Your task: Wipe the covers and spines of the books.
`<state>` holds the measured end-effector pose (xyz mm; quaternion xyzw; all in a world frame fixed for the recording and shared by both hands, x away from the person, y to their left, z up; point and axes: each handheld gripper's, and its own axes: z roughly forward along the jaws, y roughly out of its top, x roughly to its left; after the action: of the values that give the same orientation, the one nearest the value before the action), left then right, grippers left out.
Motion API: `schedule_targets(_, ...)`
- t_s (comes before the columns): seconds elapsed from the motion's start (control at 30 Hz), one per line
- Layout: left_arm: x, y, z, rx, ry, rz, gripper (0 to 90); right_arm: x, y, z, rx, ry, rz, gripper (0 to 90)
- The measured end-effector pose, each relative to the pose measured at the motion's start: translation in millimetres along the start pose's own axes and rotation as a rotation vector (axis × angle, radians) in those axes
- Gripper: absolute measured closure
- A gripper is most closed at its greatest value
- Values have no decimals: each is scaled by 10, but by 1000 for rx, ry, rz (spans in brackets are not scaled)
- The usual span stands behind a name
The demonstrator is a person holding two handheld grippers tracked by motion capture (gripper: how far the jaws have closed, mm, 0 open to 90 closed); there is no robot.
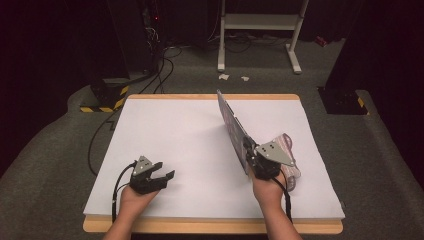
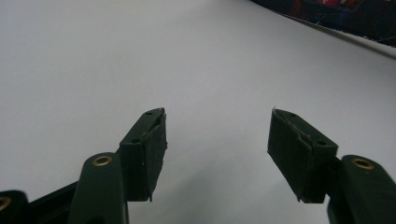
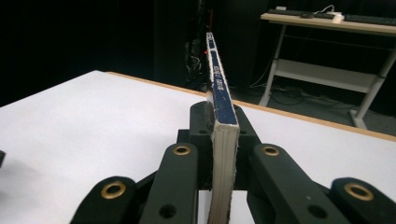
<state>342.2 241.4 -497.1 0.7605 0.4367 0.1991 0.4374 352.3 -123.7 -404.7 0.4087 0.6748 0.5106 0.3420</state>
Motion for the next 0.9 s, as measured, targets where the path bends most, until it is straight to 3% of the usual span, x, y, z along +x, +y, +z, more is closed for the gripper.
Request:
schedule_targets(0.33,-4,-3,3,5,0,0,375,202,-24,79,15,58,-19,843)
schedule_targets(0.9,-3,-4,0,5,2,5,374,500,-111,226,60,118,-58,842)
